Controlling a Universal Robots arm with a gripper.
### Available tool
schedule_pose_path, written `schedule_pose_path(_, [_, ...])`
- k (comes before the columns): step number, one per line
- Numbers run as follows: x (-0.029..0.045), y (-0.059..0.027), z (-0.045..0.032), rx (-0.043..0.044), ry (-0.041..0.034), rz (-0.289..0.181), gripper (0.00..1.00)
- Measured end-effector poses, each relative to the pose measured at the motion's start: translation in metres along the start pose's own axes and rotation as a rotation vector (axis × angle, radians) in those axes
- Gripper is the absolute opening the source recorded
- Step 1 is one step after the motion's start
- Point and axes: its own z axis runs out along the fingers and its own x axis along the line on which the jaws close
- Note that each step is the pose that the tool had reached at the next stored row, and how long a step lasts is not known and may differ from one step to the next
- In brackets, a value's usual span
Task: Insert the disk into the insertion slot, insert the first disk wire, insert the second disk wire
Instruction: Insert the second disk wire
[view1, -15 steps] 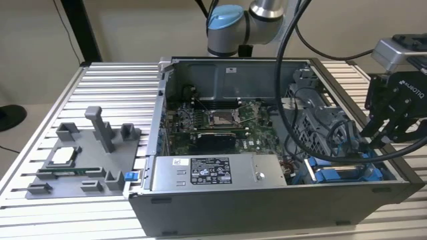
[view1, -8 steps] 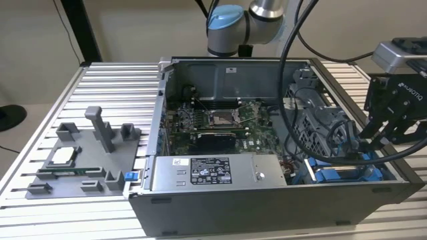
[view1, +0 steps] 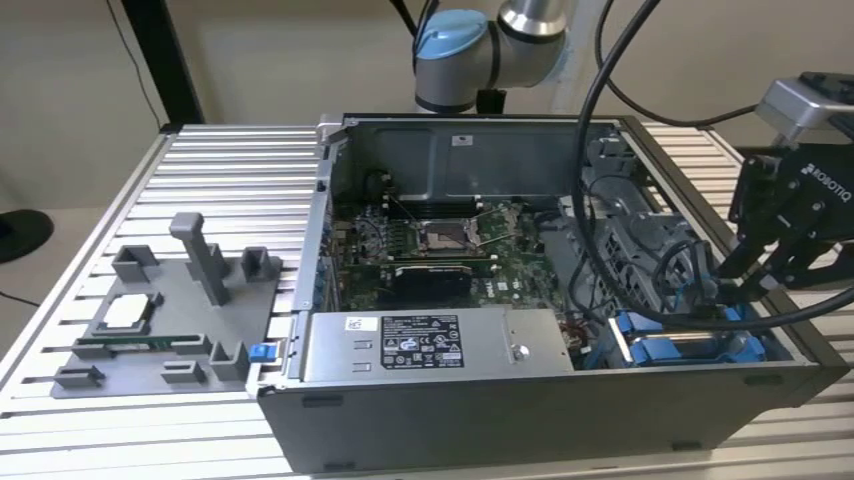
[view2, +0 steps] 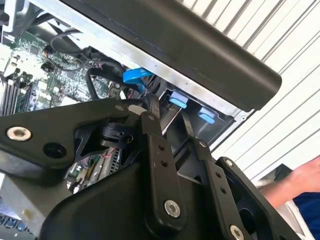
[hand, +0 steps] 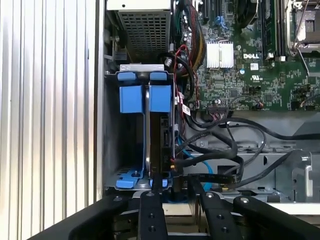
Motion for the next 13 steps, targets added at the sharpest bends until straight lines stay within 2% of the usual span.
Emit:
schedule_pose_path(4, [0.0, -0.0011, 0.0012, -0.0014, 0.0001, 0.0, 1.0])
schedule_pose_path(9, [0.0, -0.0014, 0.0033, -0.0091, 0.0006, 0.0, 1.0])
schedule_pose_path(10, [0.0, -0.0015, 0.0035, -0.01, 0.0008, 0.0, 0.0])
schedule_pose_path(13, [0.0, -0.0015, 0.0039, -0.0129, 0.0008, 0.0, 0.0])
